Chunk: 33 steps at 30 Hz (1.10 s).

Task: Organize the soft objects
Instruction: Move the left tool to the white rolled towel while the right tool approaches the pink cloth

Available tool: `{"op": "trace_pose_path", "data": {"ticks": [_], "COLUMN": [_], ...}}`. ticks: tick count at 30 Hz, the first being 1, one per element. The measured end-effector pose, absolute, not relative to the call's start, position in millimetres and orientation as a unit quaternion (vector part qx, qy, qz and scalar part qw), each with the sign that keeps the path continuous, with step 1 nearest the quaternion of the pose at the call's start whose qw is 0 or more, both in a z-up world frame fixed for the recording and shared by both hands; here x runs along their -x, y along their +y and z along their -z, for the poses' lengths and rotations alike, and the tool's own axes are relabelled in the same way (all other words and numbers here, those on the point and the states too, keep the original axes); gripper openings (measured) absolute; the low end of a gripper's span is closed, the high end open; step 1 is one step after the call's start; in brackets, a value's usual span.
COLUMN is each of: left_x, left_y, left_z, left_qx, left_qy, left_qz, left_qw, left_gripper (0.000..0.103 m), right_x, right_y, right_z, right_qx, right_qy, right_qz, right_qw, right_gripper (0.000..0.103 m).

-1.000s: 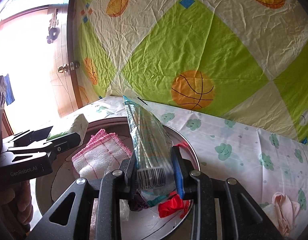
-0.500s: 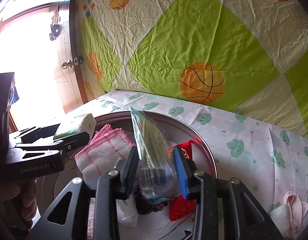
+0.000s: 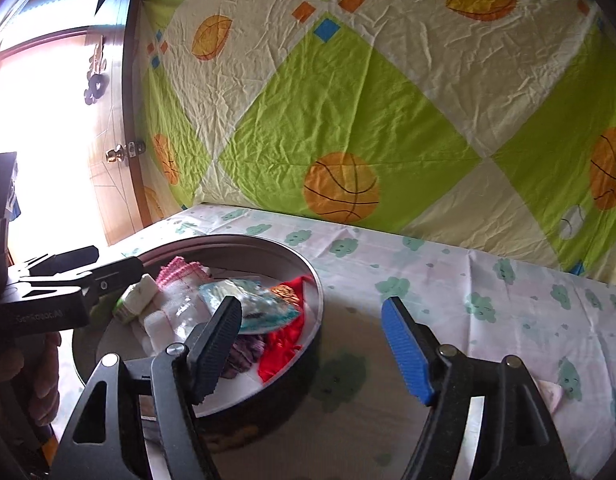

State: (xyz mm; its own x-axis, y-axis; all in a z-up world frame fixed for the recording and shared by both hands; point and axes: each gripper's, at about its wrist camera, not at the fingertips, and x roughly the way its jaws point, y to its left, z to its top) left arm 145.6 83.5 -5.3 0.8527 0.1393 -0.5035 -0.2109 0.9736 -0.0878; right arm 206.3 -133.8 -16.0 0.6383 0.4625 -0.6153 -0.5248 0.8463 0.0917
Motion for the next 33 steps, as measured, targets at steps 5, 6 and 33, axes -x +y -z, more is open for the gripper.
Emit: {"op": "trace_pose_path", "data": {"ticks": [5, 6, 33], "left_x": [-142.7, -143.4, -227.3], "left_y": [35.1, 23.6, -181.1], "left_z": [1.8, 2.0, 68.7], "left_qx": [0.056, 0.051, -0.052], "left_qy": [0.248, 0.248, 0.371], "left_qz": [-0.044, -0.034, 0.071], "left_qw": [0.966, 0.967, 0.924], "left_gripper": [0.102, 0.102, 0.102], "right_x": [-202.3, -203.1, -224.7], "right_y": [-190.1, -200.9, -336.2], "right_z": [14.2, 13.9, 30.2], "right_qx": [0.059, 0.056, -0.037], "right_qy": [0.318, 0.318, 0.312], "right_qz": [-0.215, -0.204, -0.019], "right_qw": [0.922, 0.924, 0.949], "right_gripper": [0.075, 0.075, 0.085]}}
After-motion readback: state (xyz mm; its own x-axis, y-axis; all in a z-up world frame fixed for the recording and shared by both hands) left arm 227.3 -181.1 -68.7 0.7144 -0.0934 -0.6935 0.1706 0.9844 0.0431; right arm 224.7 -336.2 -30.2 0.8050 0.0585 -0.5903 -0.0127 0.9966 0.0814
